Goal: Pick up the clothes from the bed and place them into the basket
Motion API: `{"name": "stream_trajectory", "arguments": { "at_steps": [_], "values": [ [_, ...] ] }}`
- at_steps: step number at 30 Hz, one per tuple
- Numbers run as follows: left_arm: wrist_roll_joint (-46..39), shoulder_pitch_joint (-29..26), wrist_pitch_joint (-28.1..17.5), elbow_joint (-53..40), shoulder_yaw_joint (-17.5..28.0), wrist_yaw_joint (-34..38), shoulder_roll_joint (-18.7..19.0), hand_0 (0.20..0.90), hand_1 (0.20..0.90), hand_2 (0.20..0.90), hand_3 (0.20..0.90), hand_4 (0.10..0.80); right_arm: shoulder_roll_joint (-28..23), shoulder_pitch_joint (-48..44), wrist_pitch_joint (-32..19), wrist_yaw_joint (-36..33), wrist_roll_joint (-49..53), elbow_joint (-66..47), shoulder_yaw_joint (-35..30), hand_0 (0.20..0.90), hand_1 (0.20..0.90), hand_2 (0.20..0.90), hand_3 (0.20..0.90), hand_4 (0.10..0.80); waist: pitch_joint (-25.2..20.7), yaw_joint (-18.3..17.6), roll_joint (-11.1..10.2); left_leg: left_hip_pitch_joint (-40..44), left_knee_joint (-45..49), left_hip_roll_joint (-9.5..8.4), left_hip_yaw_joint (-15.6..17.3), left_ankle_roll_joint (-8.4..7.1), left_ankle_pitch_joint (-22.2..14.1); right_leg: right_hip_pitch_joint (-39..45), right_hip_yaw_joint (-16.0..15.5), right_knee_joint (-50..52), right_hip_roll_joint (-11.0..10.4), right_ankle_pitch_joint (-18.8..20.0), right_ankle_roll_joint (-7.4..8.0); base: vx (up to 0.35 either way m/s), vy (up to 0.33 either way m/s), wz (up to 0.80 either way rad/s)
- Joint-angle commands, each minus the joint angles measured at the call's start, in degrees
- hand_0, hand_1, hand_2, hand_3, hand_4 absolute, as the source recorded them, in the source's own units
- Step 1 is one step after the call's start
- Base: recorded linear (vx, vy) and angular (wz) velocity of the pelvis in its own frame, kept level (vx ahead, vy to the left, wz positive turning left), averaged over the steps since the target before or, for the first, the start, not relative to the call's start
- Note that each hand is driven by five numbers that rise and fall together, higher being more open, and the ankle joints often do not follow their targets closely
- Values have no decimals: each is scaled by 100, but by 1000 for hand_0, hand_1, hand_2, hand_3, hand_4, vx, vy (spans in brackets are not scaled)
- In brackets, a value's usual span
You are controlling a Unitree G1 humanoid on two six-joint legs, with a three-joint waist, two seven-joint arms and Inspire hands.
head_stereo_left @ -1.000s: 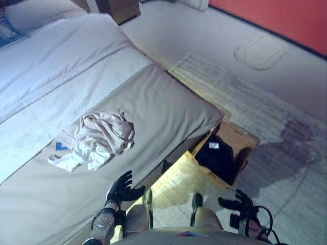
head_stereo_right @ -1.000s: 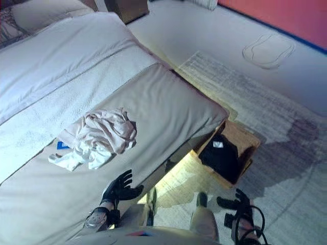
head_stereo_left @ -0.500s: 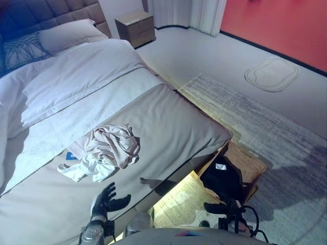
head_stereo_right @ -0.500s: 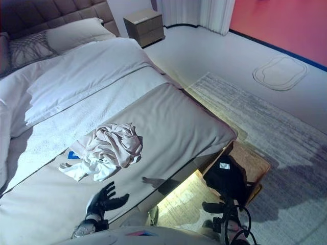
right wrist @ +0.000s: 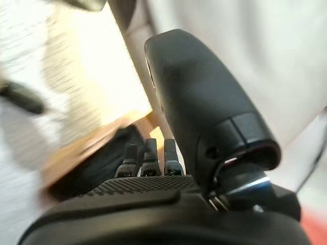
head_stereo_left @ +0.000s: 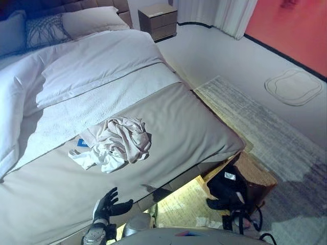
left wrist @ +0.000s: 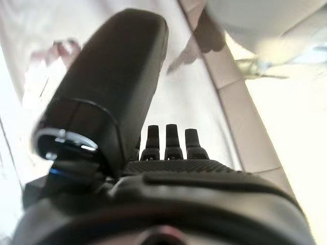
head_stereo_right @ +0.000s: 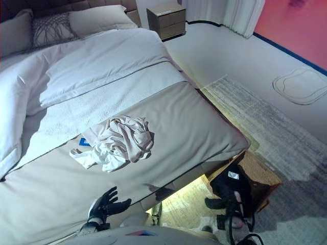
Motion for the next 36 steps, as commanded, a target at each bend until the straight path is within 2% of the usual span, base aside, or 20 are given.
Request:
{"name": "stream_trajectory", "arguments": {
  "at_steps": [1,2,3,4,5,6,7,9,10,12,20,25,26,28,30,31,32,33,35,36],
  "values": [
    [70,-34,-100,-349,48,-42,355,900,900,900,900,800,-246,-400,-238,367,-672,-949,337,900,900,900,900,800,-183,249,138,-250,389,-138,-300,253,-49,-701,605,2110,86,695,-11,191,52,63],
    [-10,-72,-9,-410,-55,50,438,900,900,900,900,800,-333,-566,-285,345,-765,-940,483,900,900,900,900,800,-86,172,121,-51,257,-162,-449,255,-78,-1066,784,1973,175,719,-89,202,-121,68],
    [-51,-117,42,-467,-106,72,496,900,900,900,900,800,-402,-734,-318,328,-815,-890,576,900,900,900,900,800,-60,174,84,5,220,-155,-542,204,-90,-1110,781,1486,252,688,-133,222,-282,80],
    [-116,-160,36,-485,-146,45,551,900,900,900,900,800,-479,-911,-355,327,-942,-820,653,900,900,900,900,800,-30,185,11,38,225,-160,-617,119,-150,-1154,706,576,249,691,-138,133,-293,83],
    [-184,-215,12,-463,-163,3,617,900,900,900,900,800,-505,-1066,-418,263,-1128,-707,690,900,900,900,900,800,-8,165,-38,7,299,-169,-693,109,-250,-1268,801,317,217,935,-85,84,-216,74],
    [-220,-229,14,-455,-164,5,634,900,900,900,900,800,-504,-1100,-447,251,-1229,-674,697,900,900,900,900,800,-2,164,-51,-7,326,-173,-704,111,-284,-1300,831,296,205,983,-68,54,-120,57],
    [-276,-246,12,-431,-172,0,684,900,900,900,900,800,-526,-1244,-483,203,-1325,-568,792,900,900,900,900,800,7,209,-4,-74,378,-84,-719,96,-253,-1175,897,268,272,668,-100,111,-184,73],
    [-130,-199,13,-380,-134,118,682,900,900,900,900,800,-590,-1623,-569,-25,-1856,-341,955,900,900,900,900,800,-4,530,-153,-362,493,-122,-896,75,-146,-782,697,-120,378,709,-6,109,-234,81],
    [-120,-201,5,-369,-131,107,683,900,900,900,900,800,-596,-1668,-577,-66,-1910,-308,974,900,900,900,900,800,-1,555,-162,-380,496,-118,-912,67,-135,-757,663,-146,388,707,-3,12,-244,55],
    [80,-378,-28,-295,-243,48,786,900,900,900,900,800,-798,-2584,-385,-203,-1779,214,1078,900,900,900,900,800,93,934,-293,-643,429,-21,-1123,-57,44,-593,368,-477,533,609,-13,-19,-230,40],
    [44,-678,-130,-290,-261,-122,1200,900,900,900,900,800,-1052,-4181,17,-412,-2030,489,1376,900,900,900,900,800,590,1582,-418,-1275,538,20,-1535,-231,205,-565,-249,-484,559,477,-16,2,-94,33],
    [-219,-1000,-278,-450,-327,-319,1417,900,900,900,900,800,-1241,-5101,183,-544,-1920,672,1464,900,900,900,900,800,1043,1906,-342,-1948,777,-136,-1716,-258,288,-874,-524,-393,497,501,-49,5,-46,29],
    [-245,-1023,-330,-499,-334,-340,1439,900,900,900,900,800,-1252,-5209,197,-584,-1954,668,1483,900,900,900,900,800,1097,1940,-364,-1983,786,-127,-1735,-288,134,-888,-446,-357,517,360,-19,97,-93,17],
    [-243,-1068,-349,-566,-325,-374,1463,900,900,900,900,800,-1296,-5322,235,-587,-1930,658,1490,900,900,900,900,800,1169,1984,-365,-2104,851,-154,-1756,-285,133,-957,-468,-322,490,363,-24,61,-51,15],
    [-358,-1103,-326,-735,-315,-437,1522,900,900,900,900,800,-1433,-5507,290,-553,-1819,650,1521,900,900,900,900,800,1292,2061,-319,-2384,1061,-243,-1784,-257,116,-1151,-511,-148,396,338,-45,49,28,17],
    [-360,-1097,-315,-855,-312,-449,1547,900,900,900,900,800,-1472,-5631,382,-580,-1860,671,1537,900,900,900,900,800,1401,2121,-229,-2630,1314,-362,-1813,-220,87,-1364,-536,69,281,312,-55,36,43,15],
    [-361,-1098,-319,-872,-314,-450,1552,900,900,900,900,800,-1486,-5666,404,-574,-1867,680,1543,900,900,900,900,800,1417,2128,-211,-2687,1373,-382,-1810,-212,78,-1419,-540,121,255,307,-55,38,78,25],
    [-389,-1096,-313,-935,-322,-463,1560,900,900,900,900,800,-1534,-5801,528,-565,-1944,743,1565,900,900,900,900,800,1482,2156,-118,-2864,1570,-456,-1792,-181,56,-1619,-571,325,162,284,-44,10,131,27],
    [-623,-1086,-323,-1078,-300,-537,1529,900,900,900,900,800,-1612,-6097,1227,-520,-1928,961,1604,900,900,900,900,800,1621,2179,97,-3237,1949,-614,-1673,-110,33,-2042,-570,752,18,198,-35,-21,171,23],
    [-645,-1088,-328,-1083,-293,-546,1523,900,900,900,900,800,-1618,-6117,1274,-516,-1911,975,1609,900,900,900,900,800,1625,2178,106,-3274,1985,-623,-1662,-104,25,-2087,-562,799,3,182,-33,-83,176,11]
  ]
}}
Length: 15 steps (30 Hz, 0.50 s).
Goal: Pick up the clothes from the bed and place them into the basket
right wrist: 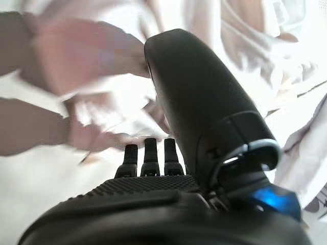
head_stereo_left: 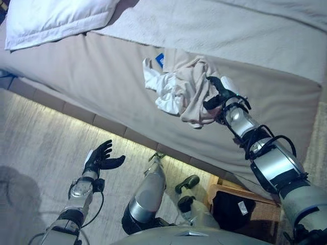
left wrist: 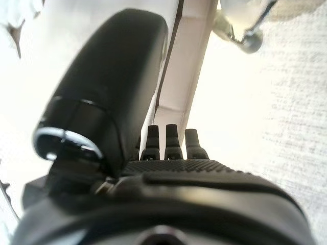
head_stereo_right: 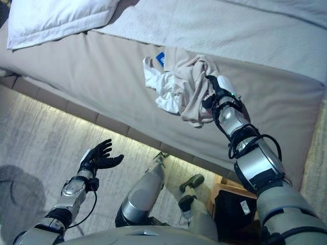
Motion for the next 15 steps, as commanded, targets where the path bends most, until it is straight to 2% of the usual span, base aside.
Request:
{"name": "stream_trajectory", "arguments": {
  "at_steps": [1,3,5,7,8,9,10,15],
  "values": [
    [-558,345,-359,-262,-41,-105,468,900,900,900,900,800,-421,-428,633,-427,36,-83,180,900,900,900,900,800,-43,17,250,-998,344,-503,690,882,160,-568,224,1414,-621,-208,197,-78,165,10],
    [-654,368,-391,-329,-54,-151,464,900,900,900,900,800,-457,-529,875,-496,-17,9,168,900,900,900,900,800,18,7,331,-1122,454,-540,739,931,142,-823,292,1654,-700,-271,187,-53,126,8],
    [-746,397,-444,-546,-115,-202,462,900,900,900,900,800,-567,-742,1425,-239,216,251,137,900,900,900,900,800,163,8,527,-1392,739,-642,817,1034,79,-1246,472,2114,-840,-442,178,-49,84,6],
    [-834,389,-475,-629,-137,-169,432,900,900,900,900,800,-628,-834,1535,14,424,355,167,900,900,900,900,800,244,-6,613,-1544,904,-721,869,1103,13,-1511,614,2364,-933,-527,149,-78,91,4],
    [-919,398,-412,-723,-139,-131,452,900,900,900,900,800,-692,-841,1538,207,589,415,181,851,851,851,842,742,282,-32,677,-1647,1083,-757,935,1138,-63,-1677,675,2615,-993,-634,127,-47,85,3],
    [-929,404,-399,-742,-137,-121,453,900,900,900,900,800,-703,-839,1520,218,603,421,185,851,851,851,842,742,283,-34,680,-1667,1113,-764,947,1145,-80,-1707,688,2658,-1001,-655,122,-20,108,5],
    [-949,439,-341,-810,-106,-95,453,900,900,900,900,800,-737,-834,1411,236,602,429,180,300,300,300,200,100,289,-51,709,-1684,1188,-781,984,1164,-134,-1753,720,2760,-1005,-710,99,13,67,6],
    [-987,543,-99,-1090,-9,-94,556,900,900,900,900,800,-868,-635,972,121,679,278,115,300,300,300,200,100,309,-136,747,-1536,1249,-786,993,1146,-255,-1610,779,2755,-1002,-728,109,33,5,5]
  ]
}}
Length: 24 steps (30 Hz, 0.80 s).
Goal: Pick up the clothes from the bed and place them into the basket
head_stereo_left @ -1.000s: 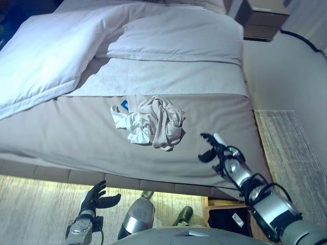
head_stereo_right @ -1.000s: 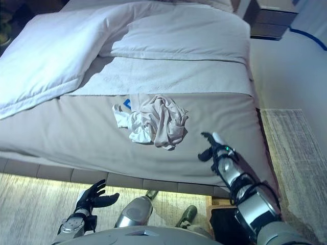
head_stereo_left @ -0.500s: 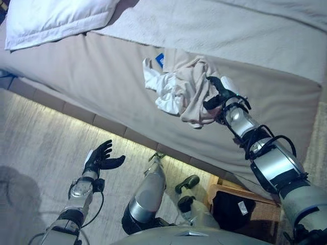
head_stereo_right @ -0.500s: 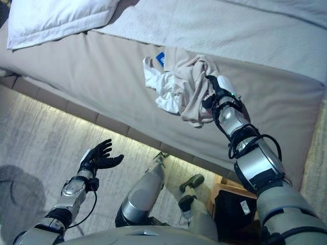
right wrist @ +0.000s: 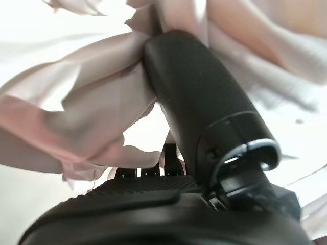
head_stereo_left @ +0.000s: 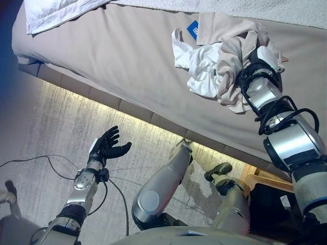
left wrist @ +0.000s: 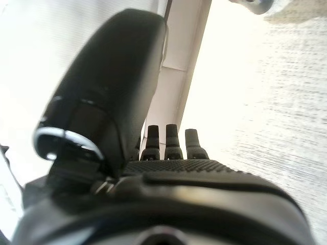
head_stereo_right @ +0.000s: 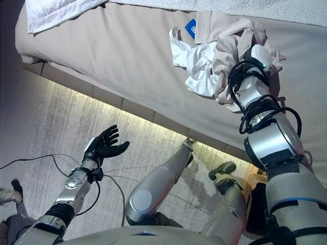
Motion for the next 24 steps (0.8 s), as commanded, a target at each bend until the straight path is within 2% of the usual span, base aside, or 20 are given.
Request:
{"name": "stream_trajectory", "arguments": {
  "at_steps": [1,6,10,13,16,17,21,24],
  "values": [
    [-315,387,-59,-60,128,5,427,900,900,900,900,800,-229,481,-332,89,407,-53,-4,300,300,300,200,100,19,-2,227,76,-374,-30,531,456,230,478,88,-136,130,111,103,37,-62,4],
    [-340,479,0,-337,82,-34,607,900,900,900,900,800,-369,651,-703,-206,752,-57,-342,300,300,300,200,100,-62,-62,134,508,-655,67,465,390,192,1111,-7,-735,265,333,164,33,-113,-15],
    [-289,519,76,-512,45,55,738,900,900,900,900,800,-506,804,-879,-539,1354,-138,-649,300,300,300,200,100,-173,-113,-41,867,-1000,221,414,330,176,1670,-35,-1322,403,526,228,26,-124,18],
    [-142,562,50,-472,30,96,712,900,900,900,900,800,-636,1011,-1145,-678,1720,-241,-955,300,300,300,200,100,-263,-178,-199,1124,-1218,353,409,281,148,2034,-51,-1680,485,622,237,-1,-68,-49],
    [54,634,65,-363,1,197,660,900,900,900,900,800,-815,1435,-1525,-676,2303,-484,-1450,300,300,300,200,100,-438,-305,-411,1537,-1556,519,436,218,121,2485,-39,-2065,600,728,253,-22,-14,15],
    [81,651,48,-334,-10,209,642,900,900,900,900,800,-831,1528,-1642,-697,2448,-514,-1550,300,300,300,200,100,-469,-322,-419,1546,-1653,533,462,228,315,2524,-120,-2168,605,878,211,-63,45,-14],
    [298,793,-67,-24,-30,348,478,900,900,900,900,800,-823,2241,-2143,-704,2847,-916,-2163,300,300,300,200,100,-782,-518,-619,2190,-2290,697,540,169,380,3067,-57,-2689,711,1035,300,2,10,-20],
    [506,884,-165,291,7,377,320,900,900,900,900,800,-839,2631,-2248,-557,3116,-1258,-2546,300,300,300,200,100,-1099,-684,-716,2590,-2686,800,641,139,450,3314,17,-2954,734,1125,350,36,40,-17]
  ]
}}
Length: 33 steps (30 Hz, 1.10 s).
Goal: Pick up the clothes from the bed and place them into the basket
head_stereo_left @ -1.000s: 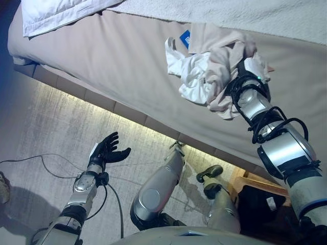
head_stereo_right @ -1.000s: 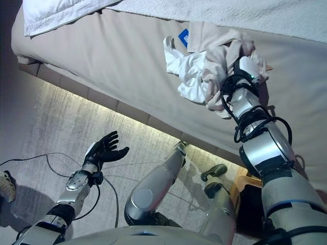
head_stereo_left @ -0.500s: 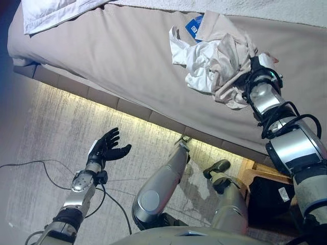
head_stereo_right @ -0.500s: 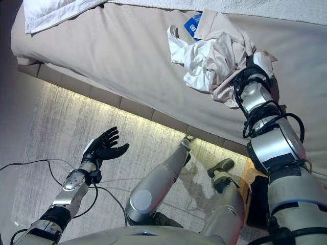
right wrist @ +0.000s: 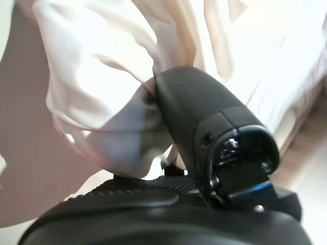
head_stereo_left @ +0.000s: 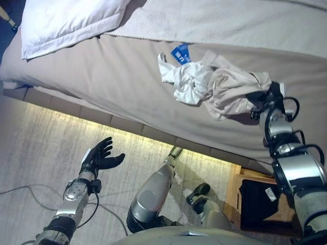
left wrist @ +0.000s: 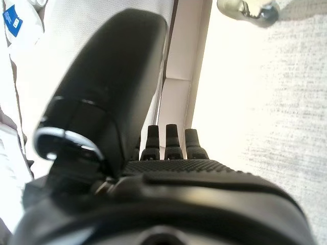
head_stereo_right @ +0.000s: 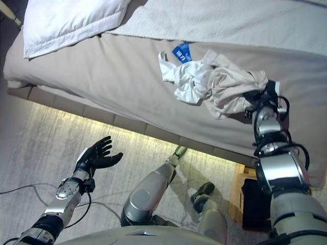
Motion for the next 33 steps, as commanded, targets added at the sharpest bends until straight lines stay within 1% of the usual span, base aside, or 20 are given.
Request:
{"name": "stream_trajectory", "arguments": {
  "at_steps": [1,7,10,12,15,16,17,18,19,20,21,22,24,26,27,28,29,30,32,33],
  "values": [
    [351,49,-485,208,48,133,37,900,900,900,900,800,-722,112,-820,-205,358,-809,-165,300,300,300,200,100,-528,-203,-143,330,-249,229,152,209,-65,362,34,-248,-21,1156,66,33,70,-22],
    [894,219,-591,724,13,225,-356,900,900,900,900,800,-402,1264,-1108,-402,1014,-2032,-880,300,300,300,200,100,-1153,-739,-278,1066,-769,308,423,275,-76,560,332,-445,-115,1536,196,29,86,-18],
    [1058,291,-557,787,-29,214,-493,900,900,900,900,800,-75,1910,-1398,-491,1096,-2830,-1185,300,300,300,200,100,-1290,-1039,-249,1324,-770,333,618,350,-219,514,525,-346,-221,1689,226,11,135,-26],
    [1161,374,-528,843,-60,297,-632,900,900,900,900,800,335,2722,-1723,-422,975,-3772,-1530,300,300,300,200,100,-1383,-1390,-186,1568,-817,326,815,443,-337,409,776,-216,-310,1856,269,-3,165,-52],
    [1297,332,-464,902,-58,247,-646,900,900,900,900,800,588,3163,-1860,-477,809,-4354,-1741,300,300,300,200,100,-1407,-1620,-167,1730,-912,305,996,492,-388,273,956,-152,-445,2154,349,-46,87,-53],
    [1333,310,-422,894,-72,267,-644,900,900,900,900,800,697,3313,-1875,-540,714,-4655,-1837,300,300,300,200,100,-1413,-1757,-151,1845,-964,321,1157,493,-431,125,930,-60,-566,2370,431,-58,47,-52],
    [1365,310,-416,893,-71,259,-644,900,900,900,900,800,720,3340,-1870,-586,691,-4705,-1845,300,300,300,200,100,-1415,-1761,-150,1866,-977,324,1190,495,-436,100,931,-36,-579,2392,445,-162,85,-73],
    [1368,309,-383,860,-20,330,-651,900,900,900,900,800,840,3396,-1901,-720,623,-4906,-1835,300,300,300,200,100,-1413,-1792,-102,1961,-988,410,1544,469,-446,15,531,202,-692,2500,508,-199,96,-74],
    [1305,305,-365,838,14,392,-652,900,900,900,900,800,896,3386,-1903,-764,602,-4977,-1800,300,300,300,200,100,-1402,-1761,-44,1991,-994,485,1773,466,-418,7,243,454,-772,2508,515,-290,120,-110],
    [1283,292,-383,826,21,432,-659,900,900,900,900,800,942,3400,-1887,-825,566,-5083,-1775,300,300,300,200,100,-1376,-1733,30,2001,-996,569,1965,477,-388,19,55,757,-827,2418,473,-204,74,-123],
    [1283,287,-402,827,19,438,-662,900,900,900,900,800,952,3408,-1885,-856,548,-5111,-1773,300,300,300,200,100,-1367,-1720,45,2007,-997,586,2010,478,-384,11,33,832,-841,2383,461,-241,34,-145],
    [1303,254,-417,814,23,472,-675,900,900,900,900,800,983,3458,-1894,-900,513,-5229,-1745,300,300,300,200,100,-1349,-1699,92,1959,-961,655,2152,498,-342,61,5,1037,-835,2250,385,-266,24,-127],
    [1286,133,-350,844,24,589,-705,900,900,900,900,800,1111,3571,-1933,-967,505,-5340,-1613,300,300,300,200,100,-1353,-1655,143,1755,-766,730,2543,577,-347,292,-126,1449,-716,1834,240,-348,13,-97],
    [1295,100,-346,881,39,632,-738,900,900,900,900,800,1198,3582,-1890,-1040,407,-5367,-1535,300,300,300,200,100,-1344,-1627,109,1704,-703,722,2656,589,-355,404,-189,1389,-664,1758,236,-193,-71,-87],
    [1250,89,-362,910,58,710,-784,900,900,900,900,800,1271,3582,-1830,-941,416,-5361,-1425,300,300,300,200,100,-1345,-1572,29,1660,-655,706,2736,560,-310,662,-310,1027,-531,1612,208,-184,-147,-97],
    [1234,88,-369,936,76,786,-848,900,900,900,900,800,1332,3606,-1858,-928,373,-5384,-1313,300,300,300,200,100,-1351,-1537,-51,1634,-632,699,2796,506,-257,873,-348,600,-407,1544,184,-198,-256,-110],
    [1210,81,-302,958,95,921,-894,900,900,900,900,800,1428,3665,-1770,-915,314,-5429,-1221,300,300,300,200,100,-1380,-1529,-164,1596,-626,713,2885,395,-166,1074,-302,-14,-219,1435,175,-157,-266,-130],
    [1244,105,-289,988,190,914,-959,900,900,900,900,800,1429,3775,-1672,-747,472,-5506,-1199,300,300,300,200,100,-1394,-1572,-273,1466,-529,786,2950,293,-71,1136,-111,-288,-111,1455,197,-109,-251,-117],
    [1288,130,-307,956,238,814,-985,900,900,900,900,800,1428,3855,-1659,-588,315,-5617,-1174,300,300,300,200,100,-1394,-1602,-301,1425,-500,874,2918,235,-20,1160,-54,-447,-24,1351,162,-46,-121,-73],
    [1368,170,-343,981,298,712,-1020,900,900,900,900,800,1368,4021,-1619,-104,448,-5780,-1145,300,300,300,200,100,-1418,-1654,-293,1450,-458,987,2838,108,30,1195,-18,-664,128,1114,80,-15,-61,-36]
  ]
}}
